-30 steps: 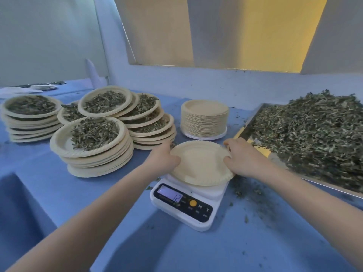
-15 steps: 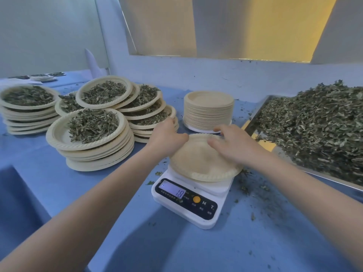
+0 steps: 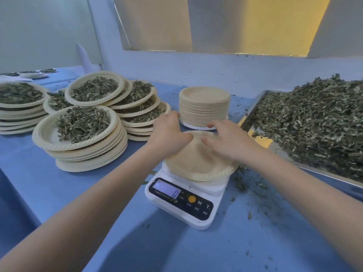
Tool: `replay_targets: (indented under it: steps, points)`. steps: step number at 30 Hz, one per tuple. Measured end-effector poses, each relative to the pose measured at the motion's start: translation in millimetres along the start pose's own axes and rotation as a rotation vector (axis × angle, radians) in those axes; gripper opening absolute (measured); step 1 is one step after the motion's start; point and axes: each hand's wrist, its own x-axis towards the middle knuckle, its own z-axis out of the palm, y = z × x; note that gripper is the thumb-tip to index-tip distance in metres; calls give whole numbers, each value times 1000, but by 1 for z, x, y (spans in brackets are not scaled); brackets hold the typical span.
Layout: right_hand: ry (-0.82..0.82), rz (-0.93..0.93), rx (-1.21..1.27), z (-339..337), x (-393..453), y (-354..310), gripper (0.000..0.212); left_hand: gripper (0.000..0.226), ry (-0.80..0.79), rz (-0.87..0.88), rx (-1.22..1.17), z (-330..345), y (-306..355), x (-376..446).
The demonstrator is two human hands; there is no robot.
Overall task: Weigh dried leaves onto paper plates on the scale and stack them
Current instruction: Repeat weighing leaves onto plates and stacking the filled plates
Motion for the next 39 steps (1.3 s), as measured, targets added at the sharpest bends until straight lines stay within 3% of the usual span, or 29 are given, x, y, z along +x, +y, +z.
replay_targets:
  steps: [4, 12, 17, 20, 23, 27, 33, 39]
  points:
    - [-8, -15, 43, -3, -3, 3, 56, 70, 0, 54, 12, 1, 9, -2]
    - [41, -28, 8, -32, 0, 26, 53, 62, 11, 337, 108, 24, 76, 19]
    - [48, 109, -52, -56, -3, 88, 53, 54, -221, 423, 168, 66, 136, 51]
    - [-22, 196, -29, -67, -5, 139, 70, 56, -451, 459, 171, 99, 167, 67]
    - [-72, 317, -30, -75, 0, 188, 85, 66, -635, 402, 237, 132, 181, 91]
    - [-83, 344, -84, -75, 34, 237, 85, 98, -782, 217, 366, 168, 176, 132]
    - [-76, 260, -66, -58, 113, 262, 81, 130, -707, 84, -6, 214, 164, 175]
    - [-201, 243, -148, -40, 145, 265, 73, 139, -662, 78, -111, 224, 165, 200]
